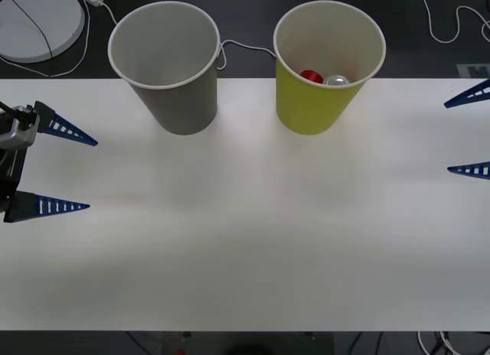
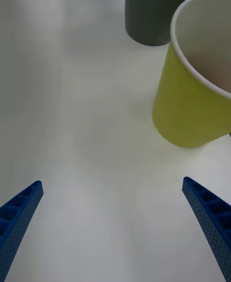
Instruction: Put the can into the green bin and the plastic bottle into the gray bin
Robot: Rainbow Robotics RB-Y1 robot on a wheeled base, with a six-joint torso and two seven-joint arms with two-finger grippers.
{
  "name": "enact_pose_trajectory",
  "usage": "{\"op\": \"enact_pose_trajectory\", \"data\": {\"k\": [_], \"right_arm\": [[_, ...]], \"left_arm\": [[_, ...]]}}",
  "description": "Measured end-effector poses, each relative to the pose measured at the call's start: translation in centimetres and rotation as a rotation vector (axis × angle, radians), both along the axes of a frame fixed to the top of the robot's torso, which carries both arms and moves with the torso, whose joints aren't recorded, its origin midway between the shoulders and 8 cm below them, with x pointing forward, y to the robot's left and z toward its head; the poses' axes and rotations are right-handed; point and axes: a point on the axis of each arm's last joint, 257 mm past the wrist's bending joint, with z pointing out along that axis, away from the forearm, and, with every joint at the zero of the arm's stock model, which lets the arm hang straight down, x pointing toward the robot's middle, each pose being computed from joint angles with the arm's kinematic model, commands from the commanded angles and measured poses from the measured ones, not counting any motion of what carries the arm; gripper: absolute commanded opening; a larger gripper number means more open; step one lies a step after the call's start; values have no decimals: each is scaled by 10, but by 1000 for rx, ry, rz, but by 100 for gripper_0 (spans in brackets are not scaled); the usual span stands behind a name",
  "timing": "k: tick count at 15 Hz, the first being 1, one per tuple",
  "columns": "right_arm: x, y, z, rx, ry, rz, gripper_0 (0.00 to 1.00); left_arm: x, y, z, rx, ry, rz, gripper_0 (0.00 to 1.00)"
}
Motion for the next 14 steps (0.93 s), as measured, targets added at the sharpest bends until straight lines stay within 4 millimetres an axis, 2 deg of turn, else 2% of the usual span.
{"op": "enact_pose_trajectory", "data": {"k": [9, 12, 14], "right_arm": [[-42, -7, -55, -7, -6, 23, 100], [-51, 2, -69, -23, -14, 24, 100], [-49, 9, -72, -35, -38, 17, 100]], "left_arm": [[0, 0, 0, 0, 0, 0, 100], [0, 0, 0, 0, 0, 0, 100], [0, 0, 0, 0, 0, 0, 100]]}}
